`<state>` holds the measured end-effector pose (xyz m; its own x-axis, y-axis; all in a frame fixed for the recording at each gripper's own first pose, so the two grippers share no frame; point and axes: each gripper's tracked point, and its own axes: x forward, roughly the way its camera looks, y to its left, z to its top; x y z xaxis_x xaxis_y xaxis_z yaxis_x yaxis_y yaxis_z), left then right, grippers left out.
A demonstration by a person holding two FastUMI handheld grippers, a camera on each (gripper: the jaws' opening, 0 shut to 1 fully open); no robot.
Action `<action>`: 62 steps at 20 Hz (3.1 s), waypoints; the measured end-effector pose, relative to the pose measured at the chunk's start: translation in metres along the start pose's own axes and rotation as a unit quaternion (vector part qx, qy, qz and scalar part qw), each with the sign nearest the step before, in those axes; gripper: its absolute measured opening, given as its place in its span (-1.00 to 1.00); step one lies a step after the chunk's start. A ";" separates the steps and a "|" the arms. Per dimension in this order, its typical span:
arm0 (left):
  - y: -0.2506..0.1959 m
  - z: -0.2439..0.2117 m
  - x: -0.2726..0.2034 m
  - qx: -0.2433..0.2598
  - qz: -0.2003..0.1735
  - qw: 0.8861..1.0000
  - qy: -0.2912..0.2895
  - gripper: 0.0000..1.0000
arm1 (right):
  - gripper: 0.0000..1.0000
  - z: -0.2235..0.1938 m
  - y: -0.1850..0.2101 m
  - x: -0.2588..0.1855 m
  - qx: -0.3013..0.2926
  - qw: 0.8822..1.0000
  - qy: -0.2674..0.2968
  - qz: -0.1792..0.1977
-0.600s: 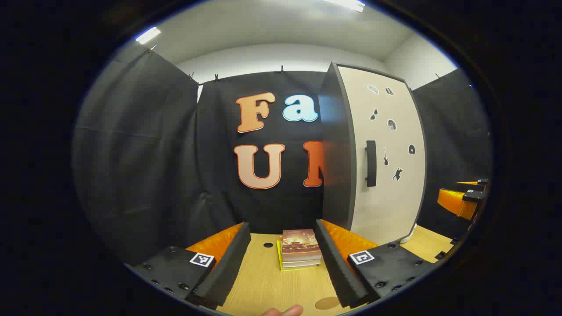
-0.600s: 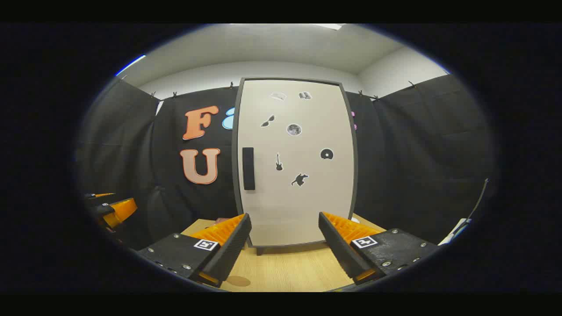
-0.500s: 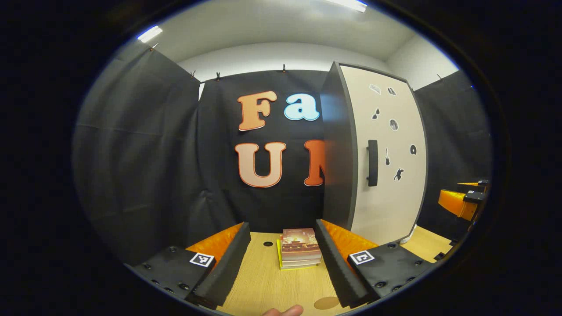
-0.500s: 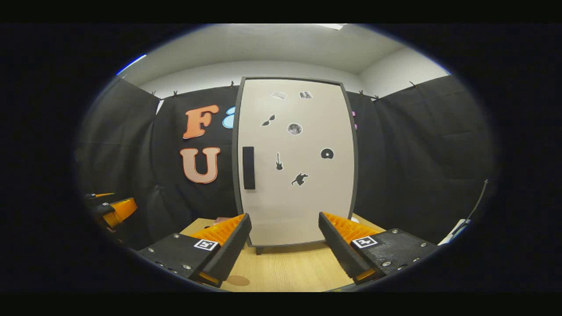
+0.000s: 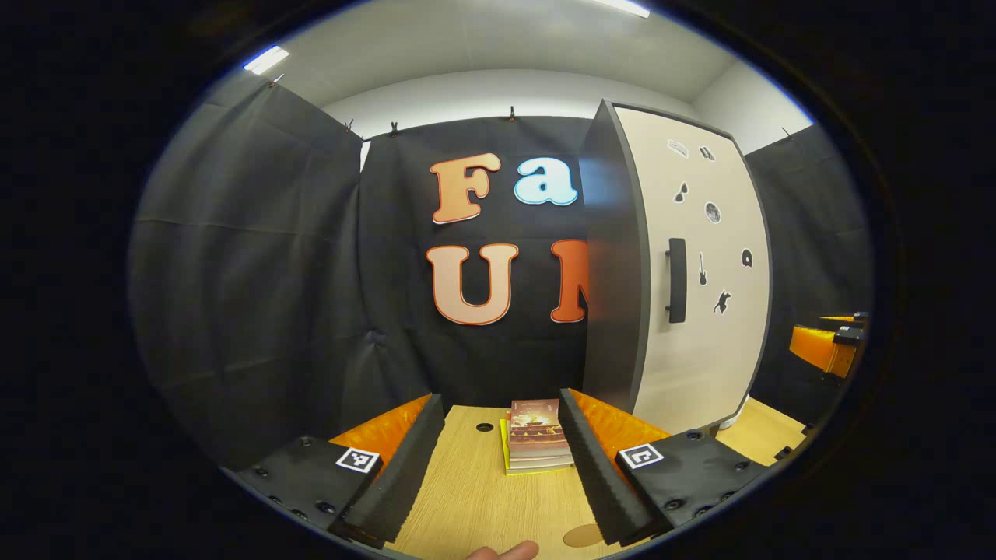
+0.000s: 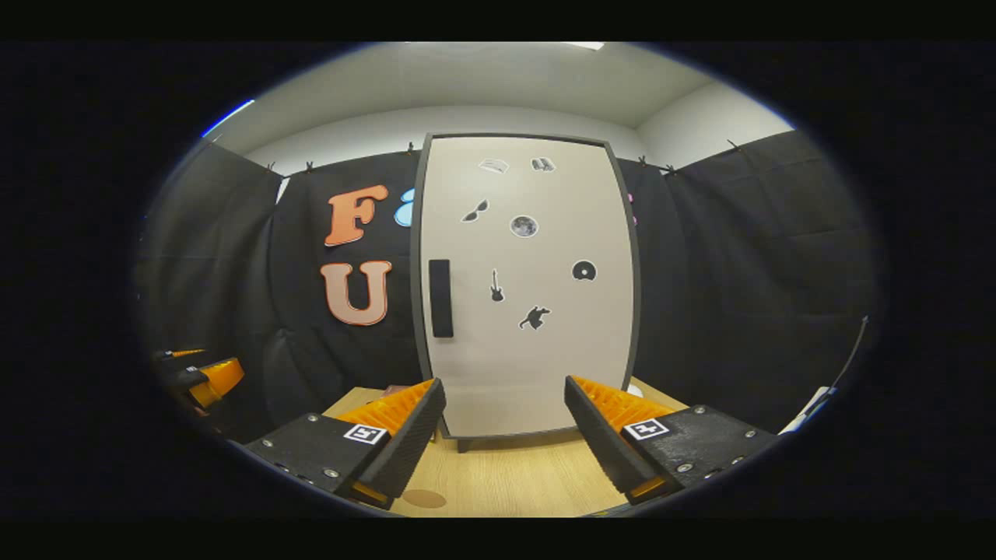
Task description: Open the cabinet door with the right hand, grasp the bottle in the cabinet with the left hand and place it on the coaster, then close the cabinet door with the right hand.
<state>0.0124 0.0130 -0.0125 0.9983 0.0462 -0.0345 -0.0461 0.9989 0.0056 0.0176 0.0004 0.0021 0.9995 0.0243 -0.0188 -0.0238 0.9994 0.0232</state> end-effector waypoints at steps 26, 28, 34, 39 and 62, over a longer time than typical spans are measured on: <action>0.072 -0.035 0.073 -0.016 0.050 0.998 0.043 0.93 | 0.86 0.055 0.090 0.217 -0.018 0.998 0.001 0.053; 0.081 -0.038 0.076 -0.018 0.058 0.997 0.046 0.92 | 0.77 0.055 0.092 0.224 -0.021 0.999 -0.001 0.050; 0.088 -0.045 0.077 -0.020 0.054 0.997 0.055 0.89 | 0.00 0.048 0.091 0.227 -0.027 0.999 -0.001 0.039; 0.086 -0.042 0.073 -0.013 0.049 0.997 0.053 0.89 | -0.34 0.048 0.090 0.223 -0.009 0.999 0.010 0.045; -0.056 -0.034 -0.015 0.022 -0.019 0.998 0.055 0.90 | -0.55 0.045 -0.042 0.034 0.025 0.999 -0.007 0.039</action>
<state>-0.0007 -0.0433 -0.0463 0.9893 0.0102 -0.1452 -0.0034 0.9989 0.0467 0.0535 -0.0414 0.0452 0.9949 0.1007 -0.0005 -0.1004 0.9923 0.0731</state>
